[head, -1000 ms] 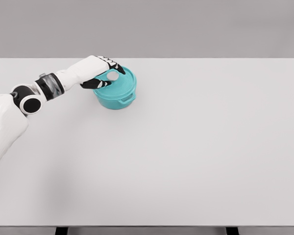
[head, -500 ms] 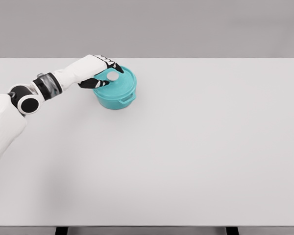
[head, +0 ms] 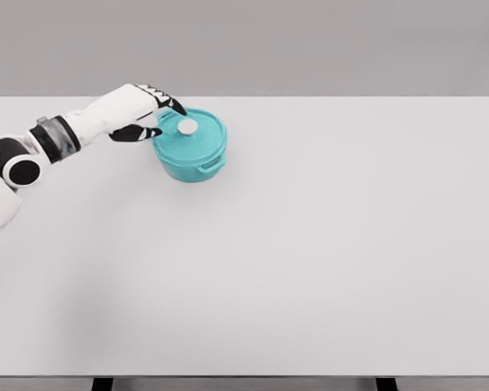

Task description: Cover the pot with left arm

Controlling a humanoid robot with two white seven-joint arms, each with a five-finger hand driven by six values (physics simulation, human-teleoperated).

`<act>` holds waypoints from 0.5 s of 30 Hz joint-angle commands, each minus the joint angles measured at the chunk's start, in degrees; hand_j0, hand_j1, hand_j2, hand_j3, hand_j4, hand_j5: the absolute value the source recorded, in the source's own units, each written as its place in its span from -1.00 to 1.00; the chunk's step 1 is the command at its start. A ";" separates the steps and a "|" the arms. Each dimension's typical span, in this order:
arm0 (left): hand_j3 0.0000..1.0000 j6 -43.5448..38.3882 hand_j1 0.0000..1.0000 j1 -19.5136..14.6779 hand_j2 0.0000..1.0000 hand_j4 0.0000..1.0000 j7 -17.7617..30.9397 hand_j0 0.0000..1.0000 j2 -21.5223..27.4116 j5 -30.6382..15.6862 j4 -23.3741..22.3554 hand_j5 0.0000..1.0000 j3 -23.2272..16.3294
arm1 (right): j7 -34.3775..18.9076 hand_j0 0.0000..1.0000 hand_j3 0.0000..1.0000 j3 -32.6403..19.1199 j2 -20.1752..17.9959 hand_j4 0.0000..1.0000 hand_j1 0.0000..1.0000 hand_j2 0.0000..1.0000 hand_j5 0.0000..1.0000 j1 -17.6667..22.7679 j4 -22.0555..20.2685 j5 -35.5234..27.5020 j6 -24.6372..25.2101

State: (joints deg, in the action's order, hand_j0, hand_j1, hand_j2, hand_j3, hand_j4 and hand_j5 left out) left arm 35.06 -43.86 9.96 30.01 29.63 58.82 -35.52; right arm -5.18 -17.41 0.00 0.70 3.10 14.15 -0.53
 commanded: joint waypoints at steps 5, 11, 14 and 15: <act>0.63 -0.06 0.63 1.05 0.63 0.63 0.14 0.63 10.50 -3.18 6.57 0.63 0.80 | -0.01 1.00 1.00 0.00 0.00 1.00 1.00 1.00 1.00 0.00 -0.02 0.00 0.00; 1.00 -0.06 1.00 13.70 1.00 1.00 0.23 1.00 17.98 -3.70 13.78 1.00 11.87 | -0.01 1.00 1.00 0.00 0.00 1.00 1.00 1.00 1.00 0.00 -0.03 0.00 0.00; 1.00 -0.06 1.00 14.33 1.00 1.00 0.32 1.00 18.07 -3.62 13.16 1.00 11.96 | -0.01 1.00 1.00 0.00 0.00 1.00 1.00 1.00 1.00 0.00 -0.02 0.00 0.00; 1.00 -0.06 1.00 14.85 1.00 1.00 0.32 1.00 18.07 -3.09 13.08 1.00 11.87 | -0.01 1.00 1.00 0.00 0.00 1.00 1.00 1.00 1.00 0.00 -0.02 0.00 0.00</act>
State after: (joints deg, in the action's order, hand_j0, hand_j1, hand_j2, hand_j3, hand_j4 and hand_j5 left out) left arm 35.06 -28.48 10.29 47.45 26.66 71.45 -24.60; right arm -5.18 -17.41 0.00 0.70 3.09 14.15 -0.53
